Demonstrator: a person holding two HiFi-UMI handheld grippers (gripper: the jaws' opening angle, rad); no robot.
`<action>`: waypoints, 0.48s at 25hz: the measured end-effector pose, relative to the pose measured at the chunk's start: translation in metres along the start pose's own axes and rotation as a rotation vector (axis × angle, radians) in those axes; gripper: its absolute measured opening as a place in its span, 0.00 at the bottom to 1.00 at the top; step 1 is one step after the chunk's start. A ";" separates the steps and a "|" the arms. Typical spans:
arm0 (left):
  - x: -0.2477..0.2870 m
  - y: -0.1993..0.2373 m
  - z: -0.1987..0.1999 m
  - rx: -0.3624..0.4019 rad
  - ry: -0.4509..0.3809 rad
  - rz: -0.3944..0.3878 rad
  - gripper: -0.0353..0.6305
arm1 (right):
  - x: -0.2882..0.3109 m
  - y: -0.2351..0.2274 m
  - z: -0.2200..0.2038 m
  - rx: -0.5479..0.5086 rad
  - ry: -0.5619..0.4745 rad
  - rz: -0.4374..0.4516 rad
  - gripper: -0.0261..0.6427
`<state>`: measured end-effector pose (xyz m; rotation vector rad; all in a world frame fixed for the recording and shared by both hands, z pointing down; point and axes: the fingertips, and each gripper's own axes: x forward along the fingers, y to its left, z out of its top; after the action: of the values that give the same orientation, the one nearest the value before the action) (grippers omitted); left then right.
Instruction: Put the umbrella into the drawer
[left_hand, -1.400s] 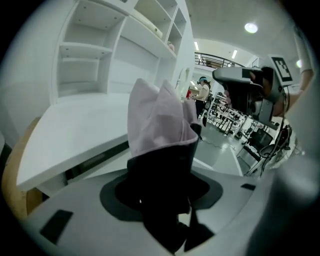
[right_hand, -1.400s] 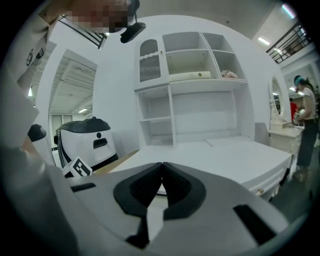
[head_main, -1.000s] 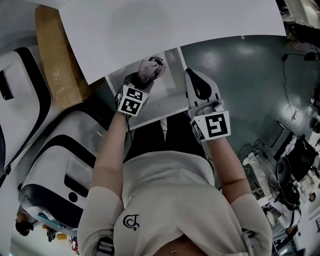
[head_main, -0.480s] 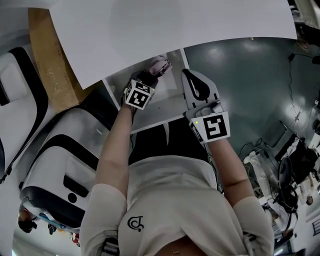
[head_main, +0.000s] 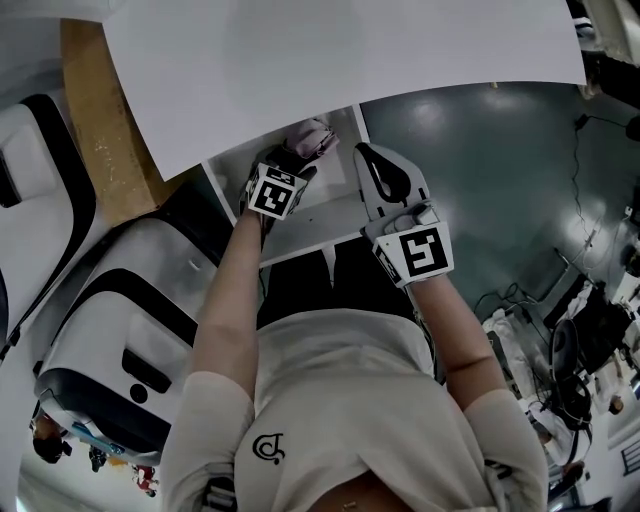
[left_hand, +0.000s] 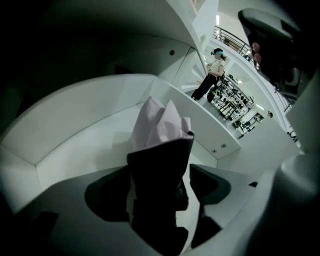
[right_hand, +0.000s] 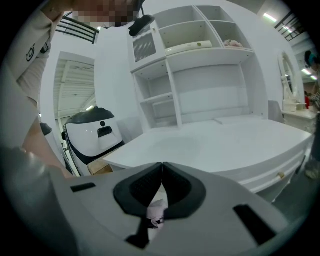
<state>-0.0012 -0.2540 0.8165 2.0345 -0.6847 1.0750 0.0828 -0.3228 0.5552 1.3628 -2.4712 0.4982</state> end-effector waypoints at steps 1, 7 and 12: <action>-0.003 0.000 0.004 -0.007 -0.016 0.010 0.61 | 0.000 0.000 0.003 -0.004 -0.005 0.002 0.05; -0.044 -0.006 0.039 -0.023 -0.122 0.073 0.63 | -0.005 -0.002 0.031 -0.025 -0.039 0.017 0.05; -0.086 -0.015 0.057 -0.030 -0.144 0.128 0.43 | -0.012 0.003 0.059 -0.048 -0.085 0.039 0.05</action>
<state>-0.0073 -0.2801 0.7151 2.0796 -0.9102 0.9896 0.0821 -0.3375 0.4964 1.3461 -2.5651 0.3936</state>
